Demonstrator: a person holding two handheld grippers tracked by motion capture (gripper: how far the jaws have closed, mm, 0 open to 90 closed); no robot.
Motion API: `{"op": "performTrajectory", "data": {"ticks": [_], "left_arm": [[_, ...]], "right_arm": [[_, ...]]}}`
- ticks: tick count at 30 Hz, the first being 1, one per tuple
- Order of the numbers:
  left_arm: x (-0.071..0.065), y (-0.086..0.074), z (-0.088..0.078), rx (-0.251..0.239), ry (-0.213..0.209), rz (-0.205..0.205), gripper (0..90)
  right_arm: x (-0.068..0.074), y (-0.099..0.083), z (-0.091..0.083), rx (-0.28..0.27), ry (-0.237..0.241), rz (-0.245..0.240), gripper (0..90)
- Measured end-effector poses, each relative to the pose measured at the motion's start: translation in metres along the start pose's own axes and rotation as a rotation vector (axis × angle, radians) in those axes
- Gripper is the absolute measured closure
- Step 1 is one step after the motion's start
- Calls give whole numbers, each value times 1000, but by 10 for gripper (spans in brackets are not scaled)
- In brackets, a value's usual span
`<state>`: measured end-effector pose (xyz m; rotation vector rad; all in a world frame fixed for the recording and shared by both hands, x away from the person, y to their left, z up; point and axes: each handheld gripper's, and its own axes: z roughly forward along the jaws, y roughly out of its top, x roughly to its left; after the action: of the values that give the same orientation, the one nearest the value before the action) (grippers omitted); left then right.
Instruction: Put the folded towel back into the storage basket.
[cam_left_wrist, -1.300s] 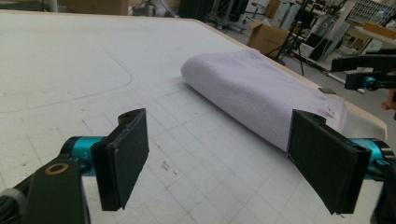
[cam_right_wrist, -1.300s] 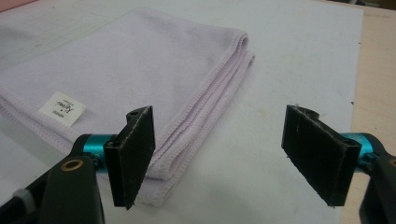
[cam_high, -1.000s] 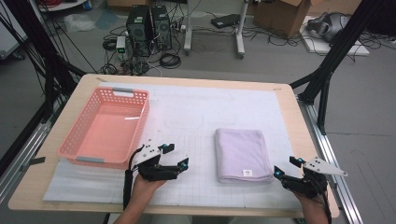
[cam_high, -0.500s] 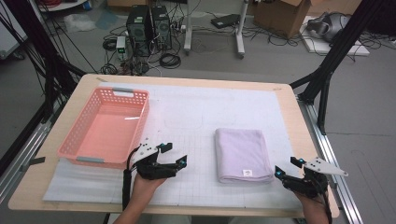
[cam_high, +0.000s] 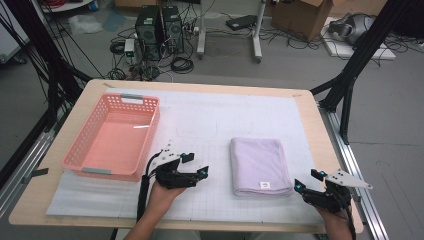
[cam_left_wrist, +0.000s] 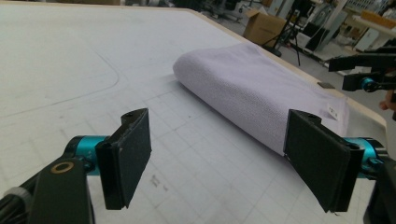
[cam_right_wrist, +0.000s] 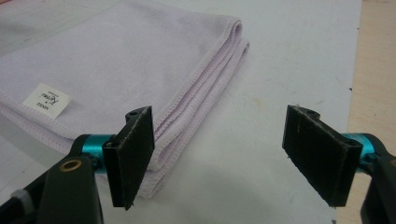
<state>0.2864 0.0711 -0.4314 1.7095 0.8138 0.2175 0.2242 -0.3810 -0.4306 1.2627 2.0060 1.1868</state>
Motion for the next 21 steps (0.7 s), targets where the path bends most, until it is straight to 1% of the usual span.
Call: {"op": "performTrajectory", "data": {"ticks": [1,3,4,7,10,11,15,20,21], "left_arm": [[-2,3,5,17,-4,9,240],[-6,8,15,34,-15,22,240],[-7,11,20,33,-19,22,240],[-12,18,35,63,-29,23,241],[-16,24,50,73,-48,9,241],[-16,25,55,84,-52,8,242],[-22,29,73,106,-59,4,242],[-31,28,92,167,-58,9,242],[-33,27,96,178,-50,9,242]], "right_arm": [[0,0,0,0,1,6,244],[-1,-1,0,5,0,7,244],[-1,-1,0,5,1,8,244],[-2,-2,0,10,0,9,244],[-2,-2,2,14,-3,3,244],[-2,-2,2,19,-3,-1,244],[-3,-3,2,20,-1,3,244],[-4,-3,1,13,2,12,244],[-5,-3,1,12,3,12,244]]}}
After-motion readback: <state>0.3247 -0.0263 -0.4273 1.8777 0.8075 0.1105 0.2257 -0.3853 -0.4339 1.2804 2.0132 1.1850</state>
